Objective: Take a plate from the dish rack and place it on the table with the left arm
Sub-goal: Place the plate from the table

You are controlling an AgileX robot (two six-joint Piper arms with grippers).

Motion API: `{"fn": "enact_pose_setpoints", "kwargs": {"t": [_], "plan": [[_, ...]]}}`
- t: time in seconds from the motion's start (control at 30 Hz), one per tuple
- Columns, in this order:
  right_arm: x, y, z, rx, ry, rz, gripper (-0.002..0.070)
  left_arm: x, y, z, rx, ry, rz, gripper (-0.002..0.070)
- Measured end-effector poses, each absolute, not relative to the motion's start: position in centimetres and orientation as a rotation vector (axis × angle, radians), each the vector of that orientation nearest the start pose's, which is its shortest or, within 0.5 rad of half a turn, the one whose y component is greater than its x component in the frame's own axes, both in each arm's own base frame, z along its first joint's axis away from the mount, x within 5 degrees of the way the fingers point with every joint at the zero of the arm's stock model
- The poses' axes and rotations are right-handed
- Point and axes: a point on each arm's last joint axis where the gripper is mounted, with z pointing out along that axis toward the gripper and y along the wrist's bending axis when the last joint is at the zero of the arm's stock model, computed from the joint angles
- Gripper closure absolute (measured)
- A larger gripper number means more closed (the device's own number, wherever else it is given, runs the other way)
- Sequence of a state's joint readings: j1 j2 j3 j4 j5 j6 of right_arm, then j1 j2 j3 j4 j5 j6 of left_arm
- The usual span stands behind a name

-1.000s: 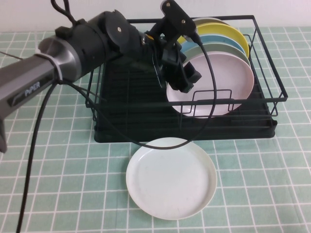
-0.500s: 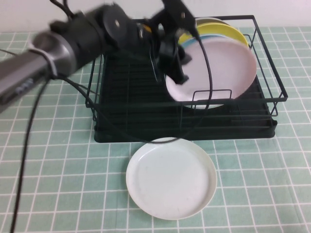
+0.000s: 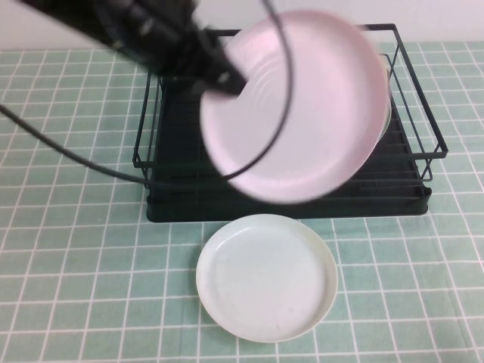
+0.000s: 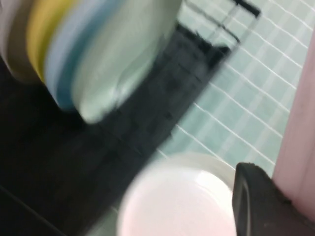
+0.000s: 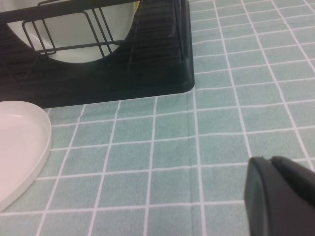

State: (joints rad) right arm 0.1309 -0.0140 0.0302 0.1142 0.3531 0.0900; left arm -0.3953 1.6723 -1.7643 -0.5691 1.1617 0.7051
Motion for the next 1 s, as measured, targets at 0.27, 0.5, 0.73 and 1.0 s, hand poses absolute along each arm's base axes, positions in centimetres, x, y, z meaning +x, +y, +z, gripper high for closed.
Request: {"fn": "enact_pose_setpoints", "kwargs": {"t": [0.27,0.5,0.73,1.0], "plan": [[5.2,1.0,17.2,0.034,1.859,0.265,0.0694,28.3,-14.7,34.7,1.025,2.348,-0.870,0.0608],[5.2,1.0,17.2,0.034,1.859,0.265,0.0694,26.4,-14.0,26.6,0.876,2.528,-0.926,0.0608],[5.2,1.0,17.2,0.034,1.859,0.265,0.0694,27.8,-14.5,23.3,0.844,2.546,-0.948,0.0608],[5.2,1.0,17.2,0.034,1.859,0.265,0.0694,28.7,-14.8,22.1,0.856,2.509,-0.946,0.0603]]}}
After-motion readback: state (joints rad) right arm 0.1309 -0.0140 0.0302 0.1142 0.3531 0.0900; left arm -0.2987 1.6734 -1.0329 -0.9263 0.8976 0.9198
